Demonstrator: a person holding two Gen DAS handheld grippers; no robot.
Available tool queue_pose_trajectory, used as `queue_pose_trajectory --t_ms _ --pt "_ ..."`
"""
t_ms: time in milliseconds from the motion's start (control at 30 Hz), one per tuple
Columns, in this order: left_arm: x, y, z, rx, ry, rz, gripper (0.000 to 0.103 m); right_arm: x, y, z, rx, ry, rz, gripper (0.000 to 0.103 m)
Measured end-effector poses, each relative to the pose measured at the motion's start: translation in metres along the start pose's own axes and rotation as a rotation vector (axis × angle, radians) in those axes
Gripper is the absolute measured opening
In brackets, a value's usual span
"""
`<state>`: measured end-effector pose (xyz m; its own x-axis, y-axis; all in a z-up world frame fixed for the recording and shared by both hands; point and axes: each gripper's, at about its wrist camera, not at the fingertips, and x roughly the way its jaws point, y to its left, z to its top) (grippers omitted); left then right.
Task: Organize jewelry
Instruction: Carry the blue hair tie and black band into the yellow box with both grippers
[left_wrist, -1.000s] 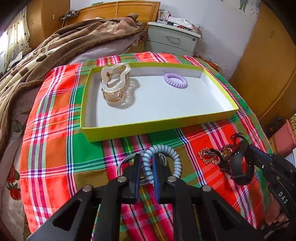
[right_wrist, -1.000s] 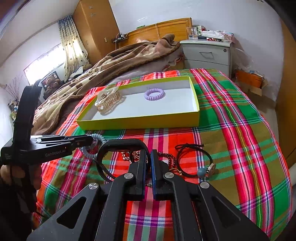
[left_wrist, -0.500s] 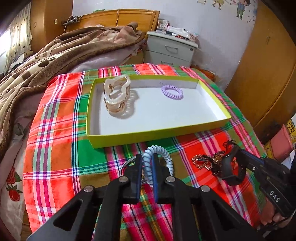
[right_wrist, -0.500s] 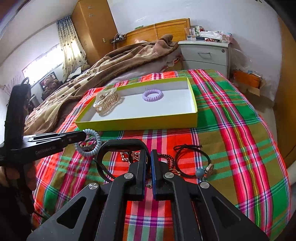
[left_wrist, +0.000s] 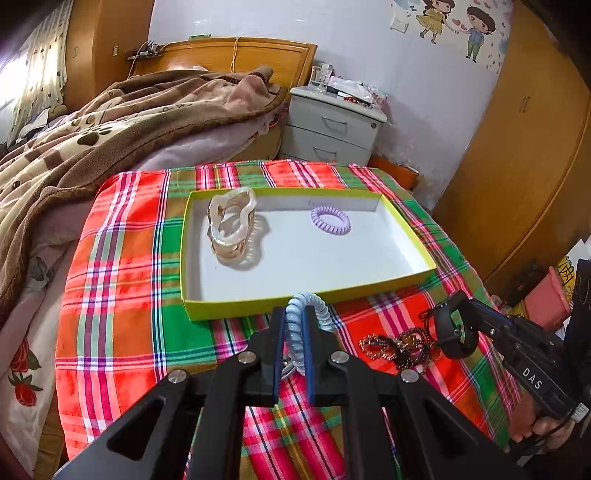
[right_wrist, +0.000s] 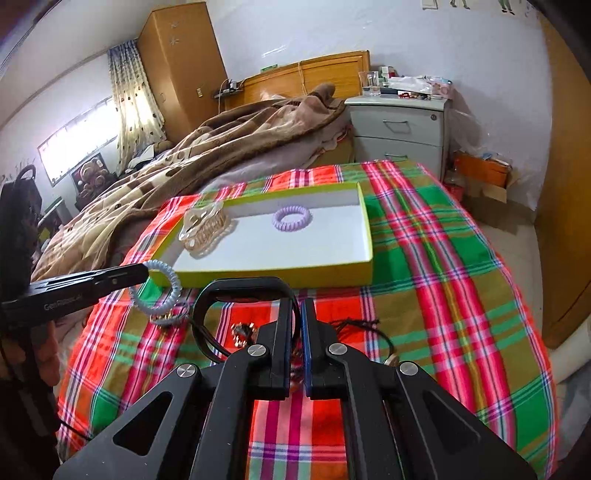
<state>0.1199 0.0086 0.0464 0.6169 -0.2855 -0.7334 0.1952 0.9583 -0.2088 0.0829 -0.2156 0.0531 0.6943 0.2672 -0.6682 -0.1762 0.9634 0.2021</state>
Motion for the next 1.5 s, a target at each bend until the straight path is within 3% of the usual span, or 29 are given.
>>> queue_pose_trajectory --t_ms 333,867,1367,1500 --pt "0.003 -0.003 0.031 0.005 -0.034 -0.023 0.010 0.021 -0.019 0.036 0.012 -0.006 -0.100 0.005" --pt "0.060 -0.004 0.077 -0.007 0.007 -0.027 0.010 0.091 -0.036 0.093 -0.040 0.055 -0.204 0.005" --pt "0.124 0.011 0.084 -0.045 0.103 -0.010 0.010 0.150 -0.022 0.100 -0.174 0.136 -0.330 0.005" --pt "0.133 0.011 0.083 -0.016 0.126 0.046 0.010 0.156 -0.019 0.100 -0.198 0.149 -0.345 0.005"
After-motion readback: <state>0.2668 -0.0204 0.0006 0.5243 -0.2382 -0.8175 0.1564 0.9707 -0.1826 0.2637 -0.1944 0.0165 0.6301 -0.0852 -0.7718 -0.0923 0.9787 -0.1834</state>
